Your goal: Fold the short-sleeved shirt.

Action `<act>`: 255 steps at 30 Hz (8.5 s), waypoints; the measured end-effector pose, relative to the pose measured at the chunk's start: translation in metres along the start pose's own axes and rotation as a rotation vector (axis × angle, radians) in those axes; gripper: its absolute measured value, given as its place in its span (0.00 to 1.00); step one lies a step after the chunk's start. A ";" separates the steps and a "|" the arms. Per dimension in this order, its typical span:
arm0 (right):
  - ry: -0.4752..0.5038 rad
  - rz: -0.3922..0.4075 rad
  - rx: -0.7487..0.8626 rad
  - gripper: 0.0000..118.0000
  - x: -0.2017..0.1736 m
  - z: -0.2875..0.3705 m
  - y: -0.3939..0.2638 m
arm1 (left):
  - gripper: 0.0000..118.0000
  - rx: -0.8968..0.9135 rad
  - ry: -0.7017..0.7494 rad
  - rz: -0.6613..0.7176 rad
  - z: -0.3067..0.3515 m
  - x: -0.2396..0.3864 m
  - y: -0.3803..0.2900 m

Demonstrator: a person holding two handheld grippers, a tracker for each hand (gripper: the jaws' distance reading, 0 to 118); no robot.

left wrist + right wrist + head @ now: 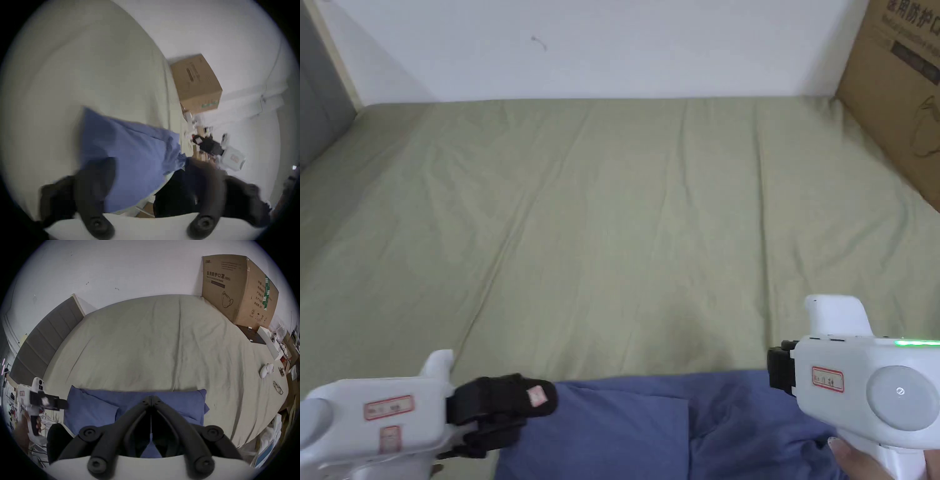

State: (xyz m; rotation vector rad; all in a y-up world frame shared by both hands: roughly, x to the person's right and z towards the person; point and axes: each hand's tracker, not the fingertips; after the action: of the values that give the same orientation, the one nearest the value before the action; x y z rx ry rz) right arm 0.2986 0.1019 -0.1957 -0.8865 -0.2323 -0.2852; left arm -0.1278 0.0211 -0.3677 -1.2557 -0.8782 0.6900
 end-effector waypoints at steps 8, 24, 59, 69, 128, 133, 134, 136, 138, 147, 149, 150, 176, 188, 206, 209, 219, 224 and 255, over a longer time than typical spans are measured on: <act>0.011 0.004 -0.044 0.00 -0.014 -0.013 0.005 | 1.00 -0.064 -0.106 0.116 -0.020 -0.063 0.010; 0.032 0.019 -0.095 0.00 -0.027 -0.024 0.014 | 0.08 -0.111 -0.003 0.037 -0.080 -0.033 0.003; 0.076 -0.158 -0.020 0.00 0.054 0.006 -0.002 | 0.76 -0.235 0.145 -0.109 -0.209 0.144 -0.029; 0.076 -0.185 0.015 0.00 0.061 0.002 0.002 | 0.64 -0.153 0.166 -0.352 -0.162 0.186 -0.024; 0.271 -0.199 -0.387 0.00 0.066 -0.083 -0.045 | 0.24 -0.036 -0.076 -0.019 -0.070 0.015 -0.023; 0.230 -0.105 -0.386 0.00 0.054 -0.083 -0.044 | 1.00 -0.121 -0.089 -0.064 -0.091 0.000 -0.014; 0.227 -0.098 -0.386 0.00 0.054 -0.082 -0.044 | 0.99 -0.106 -0.154 -0.054 -0.090 -0.004 -0.011; 0.225 -0.094 -0.385 0.00 0.054 -0.082 -0.044 | 1.00 -0.176 -0.199 0.014 -0.102 -0.014 -0.010; 0.231 -0.103 -0.386 0.00 0.056 -0.082 -0.044 | 1.00 -0.181 -0.267 0.047 -0.114 -0.016 -0.014; 0.237 -0.148 -0.388 0.00 0.059 -0.083 -0.046 | 1.00 -0.226 -0.447 0.119 -0.182 -0.010 -0.020; 0.235 -0.146 -0.388 0.00 0.059 -0.083 -0.046 | 0.97 -0.227 -0.452 0.113 -0.180 -0.011 -0.020; 0.235 -0.147 -0.389 0.00 0.058 -0.083 -0.046 | 0.81 -0.226 -0.434 0.097 -0.176 -0.010 -0.021; -0.064 -0.065 -0.019 0.00 -0.102 -0.007 0.034 | 0.18 0.018 0.005 -0.168 0.004 -0.004 0.006; 0.008 0.131 -0.035 0.00 -0.301 -0.056 0.035 | 0.18 0.110 0.307 -0.175 0.199 -0.089 0.073; -0.041 0.107 -0.095 0.00 -0.362 -0.113 0.034 | 0.93 -0.044 0.692 -0.422 0.236 -0.131 0.176; -0.049 0.109 -0.087 0.00 -0.363 -0.113 0.031 | 0.93 -0.031 0.680 -0.323 0.247 -0.130 0.166; -0.046 0.097 -0.076 0.00 -0.351 -0.097 0.028 | 0.08 0.079 0.919 -0.369 0.235 -0.075 0.131; -0.040 0.068 -0.073 0.00 -0.327 -0.082 0.030 | 0.01 0.301 0.928 -0.495 0.187 -0.012 0.087; -0.045 -0.061 0.640 0.00 0.008 0.157 0.080 | 0.01 0.982 0.578 -0.843 -0.039 0.345 -0.071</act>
State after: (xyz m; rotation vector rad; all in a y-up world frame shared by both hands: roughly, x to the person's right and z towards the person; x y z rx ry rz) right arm 0.3207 0.2726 -0.1553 -0.2529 -0.3670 -0.2271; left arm 0.0796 0.2782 -0.2389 -0.1055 -0.3947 0.0035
